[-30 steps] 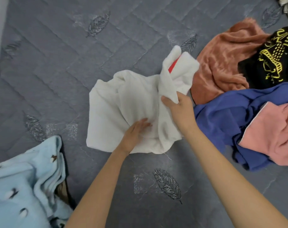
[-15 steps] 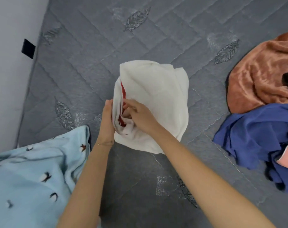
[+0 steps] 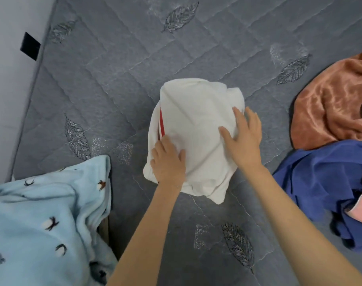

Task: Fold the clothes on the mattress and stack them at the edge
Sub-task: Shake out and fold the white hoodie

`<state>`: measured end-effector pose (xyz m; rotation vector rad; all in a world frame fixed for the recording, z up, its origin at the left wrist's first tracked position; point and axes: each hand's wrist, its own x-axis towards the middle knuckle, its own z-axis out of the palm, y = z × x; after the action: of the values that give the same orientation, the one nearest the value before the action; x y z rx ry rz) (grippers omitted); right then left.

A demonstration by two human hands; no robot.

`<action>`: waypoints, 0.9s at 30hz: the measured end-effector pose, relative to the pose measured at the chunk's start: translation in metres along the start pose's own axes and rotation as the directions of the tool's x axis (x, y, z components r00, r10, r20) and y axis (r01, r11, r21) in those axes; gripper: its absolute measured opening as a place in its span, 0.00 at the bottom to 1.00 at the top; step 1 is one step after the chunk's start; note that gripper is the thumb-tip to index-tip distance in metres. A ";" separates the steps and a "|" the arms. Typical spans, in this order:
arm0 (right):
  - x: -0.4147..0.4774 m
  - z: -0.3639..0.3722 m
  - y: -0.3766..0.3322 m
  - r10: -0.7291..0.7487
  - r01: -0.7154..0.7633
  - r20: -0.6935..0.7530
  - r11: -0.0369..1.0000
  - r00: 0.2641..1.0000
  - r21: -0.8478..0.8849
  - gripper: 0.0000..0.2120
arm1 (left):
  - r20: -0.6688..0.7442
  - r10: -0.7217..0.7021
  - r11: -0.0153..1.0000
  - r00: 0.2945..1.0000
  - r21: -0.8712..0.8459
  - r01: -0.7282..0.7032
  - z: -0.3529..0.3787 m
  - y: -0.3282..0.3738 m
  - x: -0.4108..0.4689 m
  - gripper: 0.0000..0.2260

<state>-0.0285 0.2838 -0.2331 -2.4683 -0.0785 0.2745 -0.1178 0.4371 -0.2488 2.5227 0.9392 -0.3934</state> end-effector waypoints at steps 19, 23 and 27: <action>0.063 0.032 -0.030 -0.408 0.437 0.161 0.859 0.899 -0.265 0.21 | -0.338 0.292 0.949 0.895 -0.018 -0.316 -0.015 -0.030 0.021 0.22; 0.084 0.045 -0.028 -0.382 0.469 0.281 0.789 0.880 -0.396 0.23 | -0.143 0.500 0.864 0.854 0.144 -0.482 0.021 0.000 0.018 0.22; 0.092 0.061 -0.017 -0.219 0.375 0.354 0.802 0.909 -0.464 0.27 | -0.062 0.359 0.916 0.931 0.216 -0.338 0.060 -0.040 0.011 0.30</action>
<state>0.0482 0.3450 -0.2862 -2.8772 -0.7611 0.5249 -0.1434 0.4426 -0.3167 2.8478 0.4807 -0.2615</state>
